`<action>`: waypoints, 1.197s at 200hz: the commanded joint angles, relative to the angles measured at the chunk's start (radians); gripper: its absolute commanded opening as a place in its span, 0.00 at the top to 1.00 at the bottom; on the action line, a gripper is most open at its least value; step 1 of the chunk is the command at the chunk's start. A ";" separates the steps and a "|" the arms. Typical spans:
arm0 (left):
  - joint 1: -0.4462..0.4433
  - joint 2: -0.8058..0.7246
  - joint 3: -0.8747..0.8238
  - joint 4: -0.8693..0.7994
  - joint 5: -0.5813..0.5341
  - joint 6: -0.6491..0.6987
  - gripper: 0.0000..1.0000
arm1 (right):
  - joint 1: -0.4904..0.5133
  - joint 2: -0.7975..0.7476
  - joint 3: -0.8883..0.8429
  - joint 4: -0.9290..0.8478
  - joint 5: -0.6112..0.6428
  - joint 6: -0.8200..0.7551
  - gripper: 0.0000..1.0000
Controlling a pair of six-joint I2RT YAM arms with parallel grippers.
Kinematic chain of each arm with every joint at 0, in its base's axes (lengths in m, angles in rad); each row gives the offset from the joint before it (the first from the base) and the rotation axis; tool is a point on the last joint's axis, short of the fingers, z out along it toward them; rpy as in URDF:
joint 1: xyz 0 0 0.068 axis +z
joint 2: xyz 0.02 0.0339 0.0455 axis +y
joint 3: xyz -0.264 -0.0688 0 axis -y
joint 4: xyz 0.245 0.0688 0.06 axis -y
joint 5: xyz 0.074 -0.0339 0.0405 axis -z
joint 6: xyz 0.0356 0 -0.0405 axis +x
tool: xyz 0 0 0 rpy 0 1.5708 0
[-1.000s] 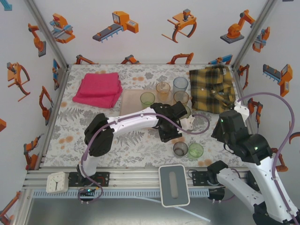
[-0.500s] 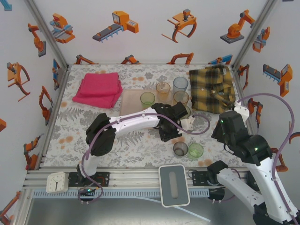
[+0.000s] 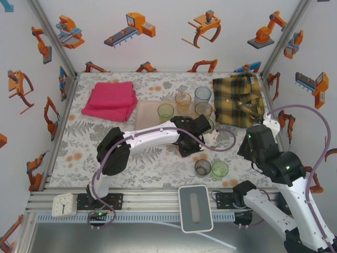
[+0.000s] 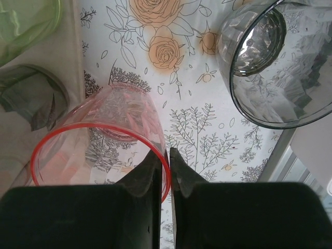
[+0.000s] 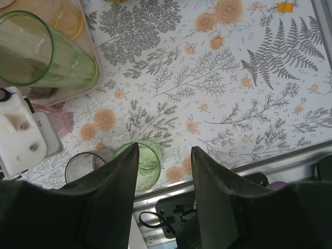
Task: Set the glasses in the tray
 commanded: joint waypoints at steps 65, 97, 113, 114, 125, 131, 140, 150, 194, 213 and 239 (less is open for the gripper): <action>-0.017 -0.038 0.038 -0.053 -0.008 -0.037 0.92 | -0.007 0.003 0.009 0.013 0.028 -0.002 0.55; -0.024 -0.065 0.051 -0.086 -0.011 -0.044 0.92 | -0.007 0.003 0.009 0.015 0.027 -0.003 0.56; -0.026 -0.077 0.049 -0.092 -0.014 -0.050 0.93 | -0.007 0.002 0.005 0.014 0.025 -0.001 0.55; -0.027 -0.079 0.049 -0.092 -0.014 -0.051 0.93 | -0.007 0.001 0.005 0.014 0.025 -0.001 0.55; -0.027 -0.082 0.045 -0.093 -0.014 -0.055 0.93 | -0.007 0.000 0.003 0.014 0.025 -0.001 0.55; -0.028 -0.086 0.044 -0.093 -0.015 -0.057 0.94 | -0.007 -0.001 0.003 0.015 0.024 -0.001 0.56; -0.029 -0.088 0.042 -0.095 -0.015 -0.060 0.94 | -0.007 -0.003 0.001 0.016 0.025 -0.001 0.55; -0.032 -0.089 0.039 -0.095 -0.021 -0.063 0.94 | -0.007 -0.002 -0.001 0.016 0.026 -0.001 0.55; -0.050 -0.106 0.041 -0.097 -0.030 -0.072 0.94 | -0.006 -0.001 0.003 0.016 0.023 0.002 0.55; -0.057 -0.120 0.038 -0.103 -0.036 -0.070 0.94 | -0.007 -0.009 -0.002 0.016 0.025 0.003 0.55; -0.059 -0.139 0.022 -0.106 -0.040 -0.070 0.94 | -0.007 -0.005 -0.004 0.016 0.025 0.002 0.55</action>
